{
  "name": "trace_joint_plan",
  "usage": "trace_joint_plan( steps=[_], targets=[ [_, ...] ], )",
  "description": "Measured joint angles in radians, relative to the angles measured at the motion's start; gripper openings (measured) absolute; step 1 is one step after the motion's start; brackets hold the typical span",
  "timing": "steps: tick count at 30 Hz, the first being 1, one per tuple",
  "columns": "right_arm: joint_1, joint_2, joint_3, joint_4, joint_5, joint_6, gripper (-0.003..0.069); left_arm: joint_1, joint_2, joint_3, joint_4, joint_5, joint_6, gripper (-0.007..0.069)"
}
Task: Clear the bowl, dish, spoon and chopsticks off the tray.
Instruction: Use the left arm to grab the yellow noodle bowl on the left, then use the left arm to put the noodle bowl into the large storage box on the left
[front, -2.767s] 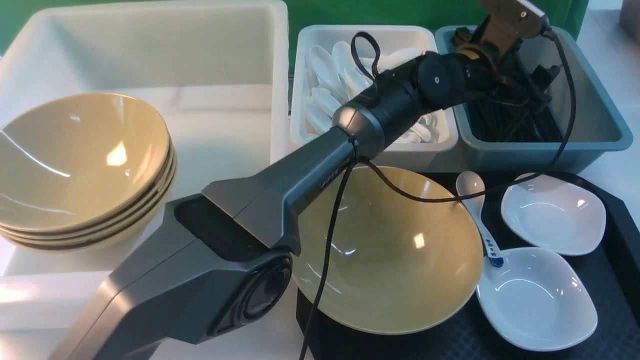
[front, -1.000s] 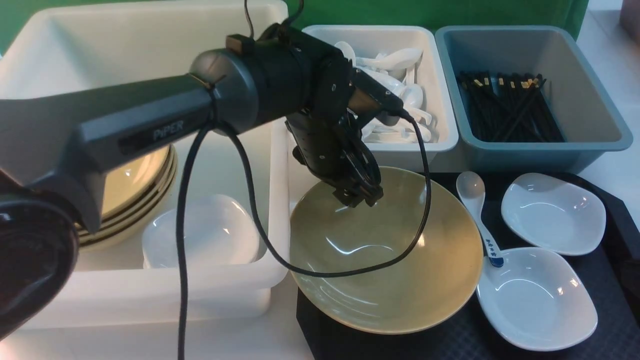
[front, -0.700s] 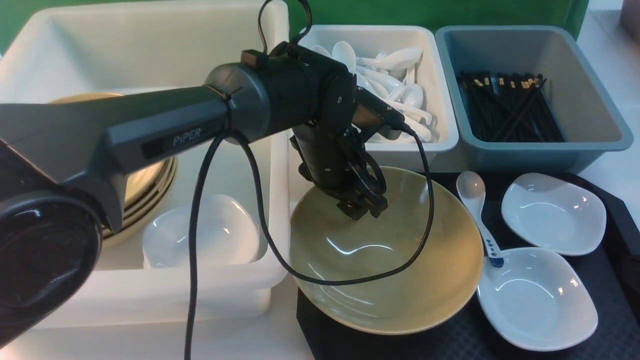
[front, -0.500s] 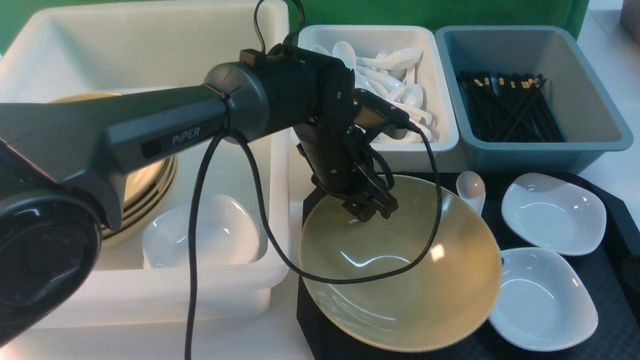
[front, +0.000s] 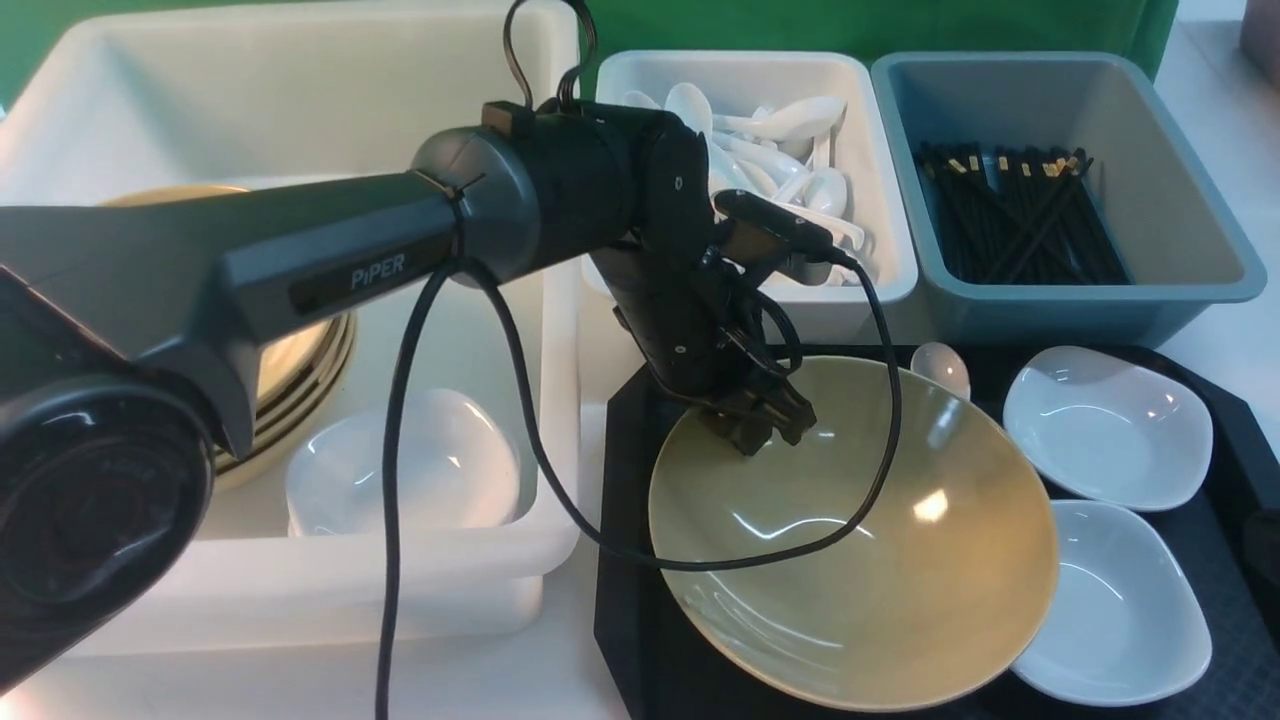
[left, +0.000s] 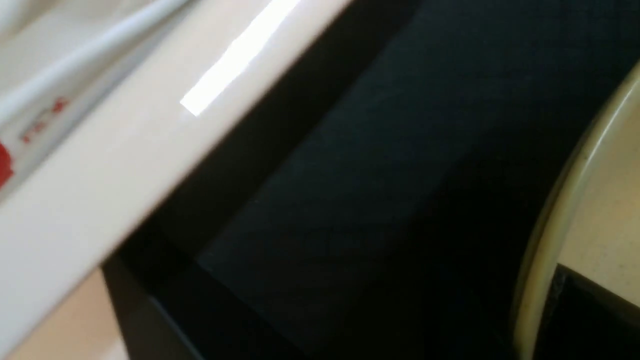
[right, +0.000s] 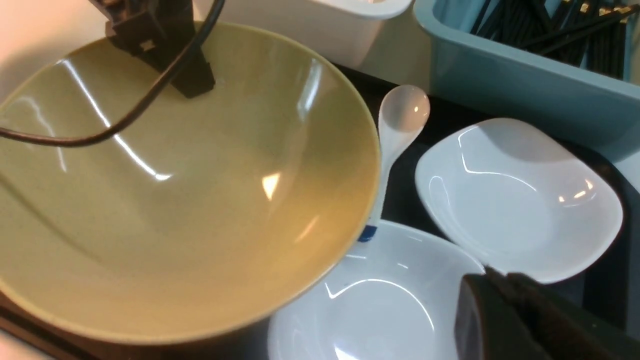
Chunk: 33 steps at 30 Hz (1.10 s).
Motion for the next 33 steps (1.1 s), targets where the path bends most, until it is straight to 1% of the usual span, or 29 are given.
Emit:
trace_joint_plan(
  steps=[2, 5, 6, 7, 10, 14, 15, 16, 17, 21, 26, 31, 32, 33],
  targets=[
    [0.000, 0.000, 0.000, 0.000, 0.000, 0.000, 0.0078, 0.000, 0.004, -0.014, -0.010, 0.024, 0.000, 0.0097],
    [0.000, 0.000, 0.000, 0.000, 0.000, 0.000, 0.0078, 0.007, 0.005, -0.065, -0.058, 0.107, 0.027, 0.0039],
    [0.000, 0.000, 0.000, 0.000, 0.000, 0.000, 0.0078, 0.009, 0.005, -0.071, -0.061, 0.116, 0.029, 0.0036],
    [0.000, 0.000, 0.000, 0.000, 0.000, 0.000, 0.0078, 0.021, 0.000, -0.097, -0.101, 0.159, 0.064, 0.0011],
    [0.000, 0.000, 0.000, 0.000, 0.000, 0.000, 0.0078, 0.045, -0.009, -0.115, -0.149, 0.190, 0.096, 0.0001],
    [0.000, 0.000, 0.000, 0.000, 0.000, 0.000, 0.0078, 0.145, -0.036, -0.130, -0.283, 0.232, 0.172, 0.0004],
    [0.000, 0.000, 0.000, 0.000, 0.000, 0.000, 0.0078, 0.165, -0.036, -0.130, -0.317, 0.244, 0.185, 0.0004],
    [0.000, 0.000, 0.000, 0.000, 0.000, 0.000, 0.0078, 0.170, -0.036, -0.131, -0.325, 0.247, 0.185, 0.0004],
    [0.000, 0.000, 0.000, 0.000, 0.000, 0.000, 0.0078, 0.200, -0.036, -0.131, -0.383, 0.267, 0.210, 0.0004],
    [0.000, 0.000, 0.000, 0.000, 0.000, 0.000, 0.0078, 0.227, -0.051, -0.131, -0.471, 0.277, 0.259, 0.0004],
    [0.000, 0.000, 0.000, 0.000, 0.000, 0.000, 0.0079, 0.242, -0.141, -0.131, -0.492, 0.281, 0.290, 0.0004],
    [0.000, 0.000, 0.000, 0.000, 0.001, 0.000, 0.0082, 0.308, -0.265, -0.131, -0.494, 0.282, 0.314, 0.0004],
    [0.000, 0.000, 0.000, 0.000, 0.001, 0.000, 0.0083, 0.346, -0.316, -0.131, -0.494, 0.283, 0.321, 0.0004],
    [0.000, 0.000, 0.000, 0.000, 0.001, 0.000, 0.0083, 0.352, -0.324, -0.131, -0.494, 0.284, 0.321, 0.0004]
  ],
)
